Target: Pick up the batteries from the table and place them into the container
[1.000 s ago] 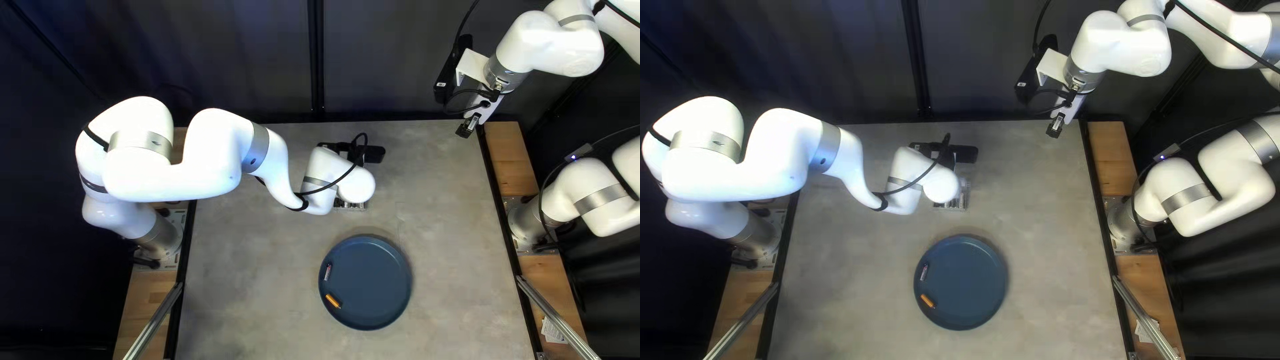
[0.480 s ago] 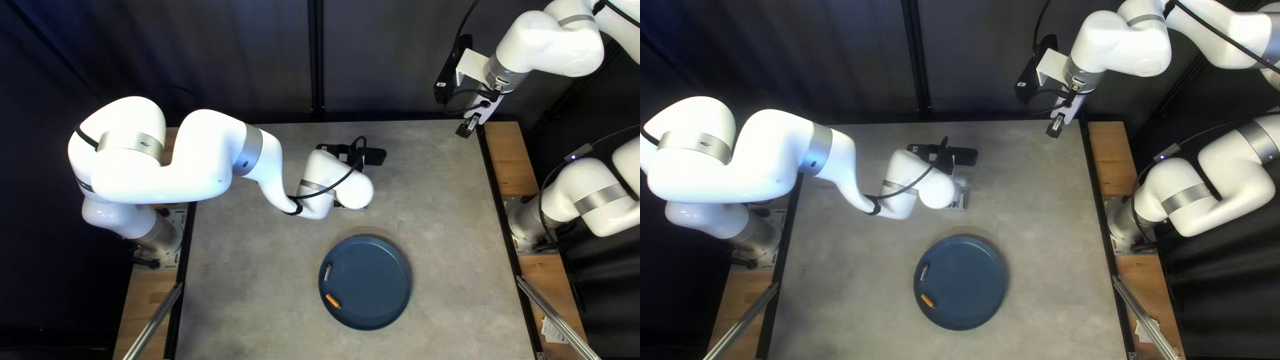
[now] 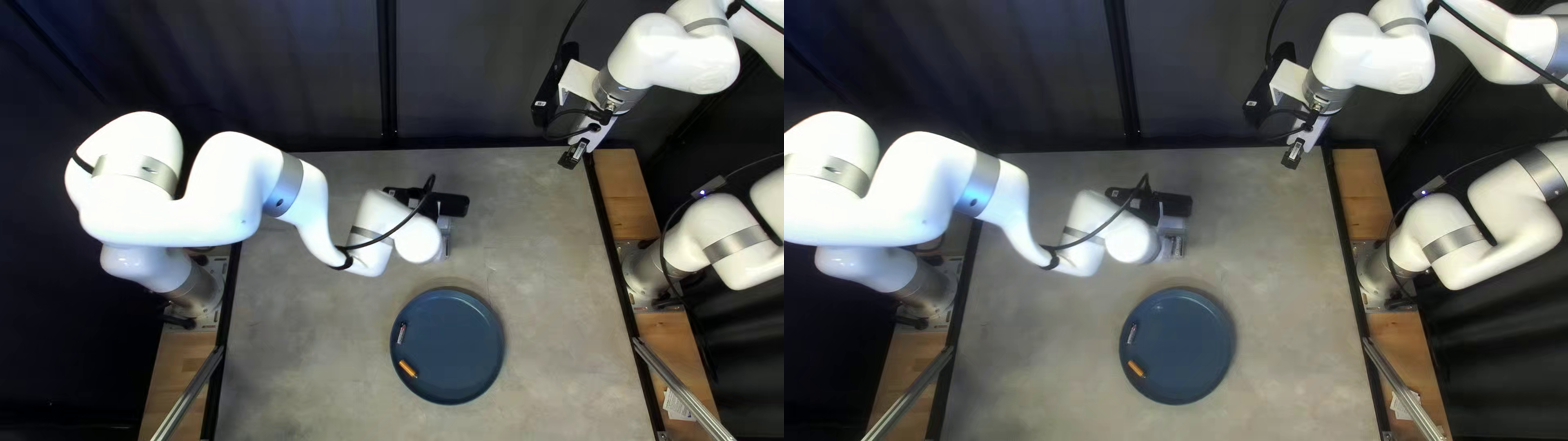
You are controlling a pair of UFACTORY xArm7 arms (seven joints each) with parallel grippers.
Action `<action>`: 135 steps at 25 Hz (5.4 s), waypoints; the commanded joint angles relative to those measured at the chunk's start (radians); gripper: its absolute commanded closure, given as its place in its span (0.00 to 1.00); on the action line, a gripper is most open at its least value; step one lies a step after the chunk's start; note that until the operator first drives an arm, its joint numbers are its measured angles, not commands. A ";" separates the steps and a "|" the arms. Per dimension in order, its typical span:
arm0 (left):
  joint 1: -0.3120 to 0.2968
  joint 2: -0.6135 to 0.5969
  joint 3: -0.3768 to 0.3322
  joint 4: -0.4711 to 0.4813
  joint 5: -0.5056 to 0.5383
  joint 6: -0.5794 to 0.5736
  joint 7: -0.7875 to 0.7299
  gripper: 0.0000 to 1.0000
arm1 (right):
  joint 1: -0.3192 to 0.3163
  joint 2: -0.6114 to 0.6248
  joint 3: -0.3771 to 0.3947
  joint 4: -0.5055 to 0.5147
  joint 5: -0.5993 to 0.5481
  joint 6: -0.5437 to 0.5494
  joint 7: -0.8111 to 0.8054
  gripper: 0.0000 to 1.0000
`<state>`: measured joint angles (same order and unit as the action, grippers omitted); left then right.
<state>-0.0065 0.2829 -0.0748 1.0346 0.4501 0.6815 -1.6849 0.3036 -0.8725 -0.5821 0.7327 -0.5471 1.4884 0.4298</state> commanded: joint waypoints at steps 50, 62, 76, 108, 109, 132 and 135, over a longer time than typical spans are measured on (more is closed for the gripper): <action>0.143 0.049 -0.345 -0.107 -0.009 -0.153 1.397 0.00 | 0.000 0.000 0.000 0.000 0.000 0.000 0.000 0.00; 0.172 0.093 -0.340 -0.079 -0.018 -0.174 1.442 0.00 | 0.000 0.000 0.000 0.000 0.000 0.000 0.000 0.00; 0.172 0.110 -0.343 -0.063 -0.020 -0.154 1.460 0.00 | 0.000 0.000 0.000 0.000 0.000 0.000 0.000 0.00; 0.179 0.113 -0.352 -0.043 -0.055 -0.101 1.458 1.00 | 0.000 0.000 0.000 0.000 0.000 0.000 0.000 0.00; 0.177 0.094 -0.357 -0.042 -0.060 -0.090 1.453 1.00 | 0.000 0.000 0.000 0.000 0.000 0.000 0.000 0.00; 0.246 -0.056 -0.045 -0.170 0.337 -0.374 0.950 1.00 | 0.000 0.000 0.000 0.000 0.000 0.000 0.000 0.00; 0.258 -0.055 -0.042 -0.179 0.339 -0.399 0.969 1.00 | 0.000 0.000 0.000 0.000 0.000 0.000 0.000 0.00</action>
<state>0.2400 0.2291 -0.1245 0.8679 0.7826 0.3078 -0.7277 0.3036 -0.8725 -0.5821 0.7327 -0.5471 1.4884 0.4298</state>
